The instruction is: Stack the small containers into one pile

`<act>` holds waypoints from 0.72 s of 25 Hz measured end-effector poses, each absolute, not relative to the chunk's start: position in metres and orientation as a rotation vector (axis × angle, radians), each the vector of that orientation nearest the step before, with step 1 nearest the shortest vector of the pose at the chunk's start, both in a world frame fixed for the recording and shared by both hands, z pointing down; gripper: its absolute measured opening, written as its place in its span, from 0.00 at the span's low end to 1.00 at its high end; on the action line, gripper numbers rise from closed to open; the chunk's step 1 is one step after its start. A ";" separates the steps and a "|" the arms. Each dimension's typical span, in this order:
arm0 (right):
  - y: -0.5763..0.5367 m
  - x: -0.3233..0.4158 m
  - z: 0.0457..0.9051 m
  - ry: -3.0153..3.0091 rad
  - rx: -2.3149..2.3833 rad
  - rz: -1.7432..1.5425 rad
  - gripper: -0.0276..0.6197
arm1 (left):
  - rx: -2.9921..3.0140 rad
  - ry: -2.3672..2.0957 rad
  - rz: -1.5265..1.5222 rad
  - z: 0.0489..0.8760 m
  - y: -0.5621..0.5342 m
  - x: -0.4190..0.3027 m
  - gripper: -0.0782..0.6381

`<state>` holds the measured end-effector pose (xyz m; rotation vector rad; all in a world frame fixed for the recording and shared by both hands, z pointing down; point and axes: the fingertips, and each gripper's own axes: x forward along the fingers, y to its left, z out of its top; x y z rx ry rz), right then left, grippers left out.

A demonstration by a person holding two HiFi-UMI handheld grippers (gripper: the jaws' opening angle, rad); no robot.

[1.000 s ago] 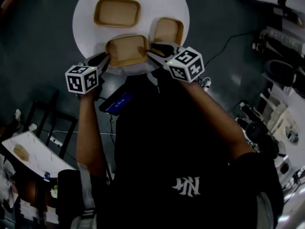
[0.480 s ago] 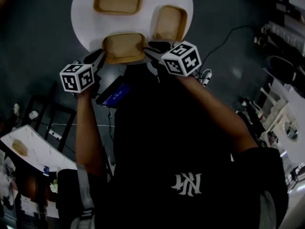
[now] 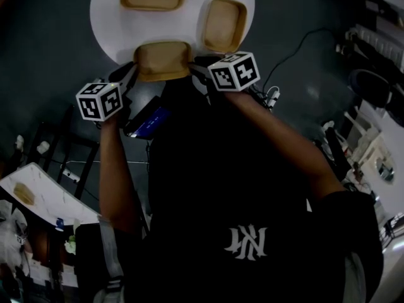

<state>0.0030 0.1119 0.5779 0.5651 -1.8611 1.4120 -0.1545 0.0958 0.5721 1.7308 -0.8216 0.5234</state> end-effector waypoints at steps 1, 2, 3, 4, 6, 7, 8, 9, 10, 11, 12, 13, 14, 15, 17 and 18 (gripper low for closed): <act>0.111 0.003 0.579 -1.860 0.574 1.429 0.25 | 1.730 -0.822 0.521 0.572 0.096 -0.154 0.16; 0.109 0.004 0.580 -1.860 0.582 1.441 0.25 | 1.730 -0.823 0.519 0.572 0.095 -0.153 0.16; 0.108 0.004 0.581 -1.861 0.588 1.445 0.24 | 1.731 -0.824 0.516 0.572 0.095 -0.152 0.16; 0.107 0.005 0.581 -1.863 0.592 1.442 0.20 | 1.731 -0.826 0.512 0.571 0.095 -0.152 0.16; 0.105 0.005 0.582 -1.866 0.588 1.431 0.17 | 1.732 -0.826 0.504 0.571 0.096 -0.150 0.16; 0.105 0.005 0.583 -1.867 0.583 1.427 0.16 | 1.732 -0.826 0.501 0.572 0.096 -0.149 0.16; 0.106 0.005 0.583 -1.867 0.579 1.423 0.16 | 1.732 -0.825 0.498 0.572 0.097 -0.148 0.16; 0.106 0.005 0.583 -1.866 0.575 1.418 0.16 | 1.731 -0.824 0.496 0.572 0.099 -0.147 0.15; 0.107 0.006 0.583 -1.866 0.571 1.413 0.15 | 1.731 -0.825 0.493 0.572 0.101 -0.146 0.15; 0.107 0.006 0.582 -1.868 0.566 1.407 0.15 | 1.731 -0.827 0.491 0.571 0.102 -0.146 0.15; 0.106 0.006 0.581 -1.874 0.560 1.400 0.15 | 1.731 -0.829 0.487 0.570 0.102 -0.146 0.15; 0.105 0.006 0.580 -1.881 0.552 1.393 0.14 | 1.733 -0.831 0.482 0.569 0.103 -0.146 0.15; 0.103 0.006 0.577 -1.890 0.543 1.382 0.14 | 1.736 -0.833 0.476 0.566 0.102 -0.146 0.15; 0.100 0.006 0.575 -1.899 0.533 1.368 0.14 | 1.740 -0.833 0.471 0.564 0.102 -0.146 0.15; 0.094 0.007 0.570 -1.918 0.515 1.332 0.14 | 1.749 -0.835 0.461 0.559 0.098 -0.146 0.15; 0.089 0.006 0.566 -1.932 0.507 1.312 0.14 | 1.754 -0.839 0.454 0.557 0.095 -0.147 0.15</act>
